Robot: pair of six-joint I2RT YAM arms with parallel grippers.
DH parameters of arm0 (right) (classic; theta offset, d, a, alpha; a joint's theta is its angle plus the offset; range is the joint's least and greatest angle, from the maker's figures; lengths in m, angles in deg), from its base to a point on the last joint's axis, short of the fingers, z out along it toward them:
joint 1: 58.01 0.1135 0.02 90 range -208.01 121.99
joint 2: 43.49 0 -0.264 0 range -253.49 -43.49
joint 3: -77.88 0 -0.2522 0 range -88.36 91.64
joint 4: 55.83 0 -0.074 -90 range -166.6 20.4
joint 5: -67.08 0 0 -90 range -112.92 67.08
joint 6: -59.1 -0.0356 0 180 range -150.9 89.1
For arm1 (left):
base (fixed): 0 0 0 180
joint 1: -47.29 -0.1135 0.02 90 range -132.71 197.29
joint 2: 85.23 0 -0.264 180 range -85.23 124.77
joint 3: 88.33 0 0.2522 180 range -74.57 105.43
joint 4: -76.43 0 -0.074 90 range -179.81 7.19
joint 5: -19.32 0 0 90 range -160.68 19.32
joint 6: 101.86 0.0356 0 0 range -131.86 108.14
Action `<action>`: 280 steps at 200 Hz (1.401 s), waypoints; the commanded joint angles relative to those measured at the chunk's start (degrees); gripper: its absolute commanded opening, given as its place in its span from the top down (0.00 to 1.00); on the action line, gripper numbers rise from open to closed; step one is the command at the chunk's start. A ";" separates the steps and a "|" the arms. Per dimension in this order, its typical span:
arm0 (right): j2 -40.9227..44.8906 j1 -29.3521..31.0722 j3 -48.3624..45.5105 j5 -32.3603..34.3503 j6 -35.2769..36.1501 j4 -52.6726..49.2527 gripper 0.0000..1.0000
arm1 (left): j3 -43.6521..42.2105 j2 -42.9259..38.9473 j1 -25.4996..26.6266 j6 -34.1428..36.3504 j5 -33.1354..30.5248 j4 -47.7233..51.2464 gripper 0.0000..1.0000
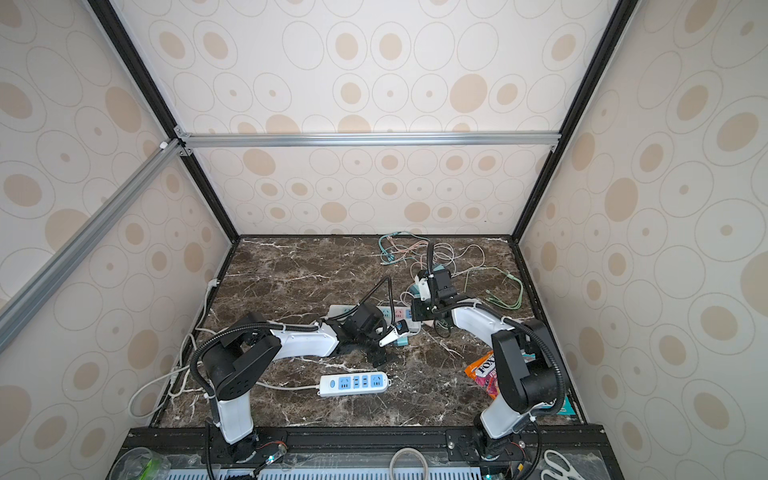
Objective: Insert the plug
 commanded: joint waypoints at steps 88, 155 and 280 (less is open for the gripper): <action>-0.52 -0.17 1.40 -1.00 -0.31 -0.31 0.92 | 2.34 1.11 2.10 0.15 -6.48 -2.25 0.20; 0.55 -0.17 0.15 -0.74 -0.52 -0.02 0.91 | 5.34 4.24 2.12 -0.23 -4.37 -2.92 0.29; 18.23 -2.62 -6.55 4.29 -6.35 5.37 0.34 | 7.00 -14.62 2.01 -7.96 -9.78 -0.60 1.00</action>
